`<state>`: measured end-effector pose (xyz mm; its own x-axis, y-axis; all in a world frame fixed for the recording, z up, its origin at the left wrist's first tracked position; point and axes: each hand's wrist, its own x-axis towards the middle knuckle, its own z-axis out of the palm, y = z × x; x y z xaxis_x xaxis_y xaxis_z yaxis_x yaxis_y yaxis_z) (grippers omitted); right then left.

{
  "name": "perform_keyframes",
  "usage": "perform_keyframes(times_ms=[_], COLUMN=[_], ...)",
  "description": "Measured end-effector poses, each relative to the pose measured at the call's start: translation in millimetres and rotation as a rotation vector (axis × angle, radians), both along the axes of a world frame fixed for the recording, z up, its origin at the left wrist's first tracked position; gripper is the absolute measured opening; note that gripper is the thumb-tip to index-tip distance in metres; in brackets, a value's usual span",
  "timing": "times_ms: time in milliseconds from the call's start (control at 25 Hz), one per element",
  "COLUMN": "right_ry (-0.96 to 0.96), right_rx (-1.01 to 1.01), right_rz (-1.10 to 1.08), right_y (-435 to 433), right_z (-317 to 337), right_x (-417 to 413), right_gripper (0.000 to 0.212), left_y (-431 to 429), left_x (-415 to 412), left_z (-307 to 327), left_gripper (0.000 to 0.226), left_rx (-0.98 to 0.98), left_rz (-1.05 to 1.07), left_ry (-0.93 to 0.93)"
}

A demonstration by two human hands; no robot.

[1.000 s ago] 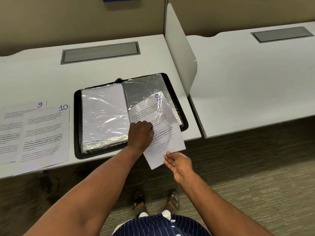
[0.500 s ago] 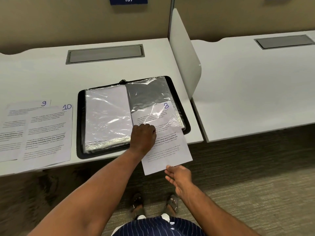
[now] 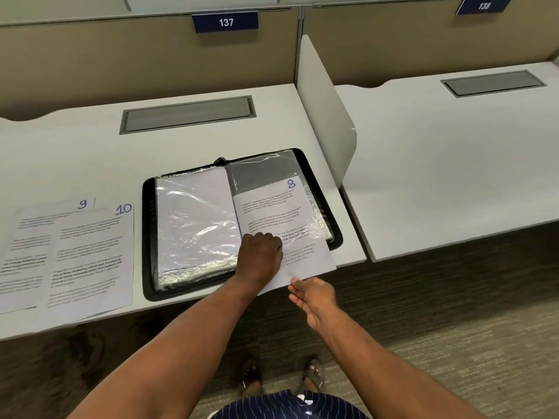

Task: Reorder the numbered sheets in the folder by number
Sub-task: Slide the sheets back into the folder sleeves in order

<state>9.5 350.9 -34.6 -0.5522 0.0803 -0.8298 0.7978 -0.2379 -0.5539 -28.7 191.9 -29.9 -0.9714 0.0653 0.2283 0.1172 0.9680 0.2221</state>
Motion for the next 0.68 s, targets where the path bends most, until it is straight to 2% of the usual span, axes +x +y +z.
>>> perform_keyframes(times_ms=[160, 320, 680], right_ry=[0.045, 0.091, 0.144], right_rx=[0.017, 0.009, 0.068], right_rz=[-0.028, -0.103, -0.223], right_y=[-15, -25, -52], right_z=[13, 22, 28], right_x=[-21, -33, -24], right_gripper=[0.01, 0.023, 0.014], left_y=[-4, -9, -23], left_x=[0, 3, 7], left_z=[5, 9, 18], left_gripper=[0.007, 0.006, 0.006], left_rx=[0.007, 0.021, 0.066], left_rz=[-0.004, -0.013, -0.038], left_ry=[0.002, -0.003, 0.0])
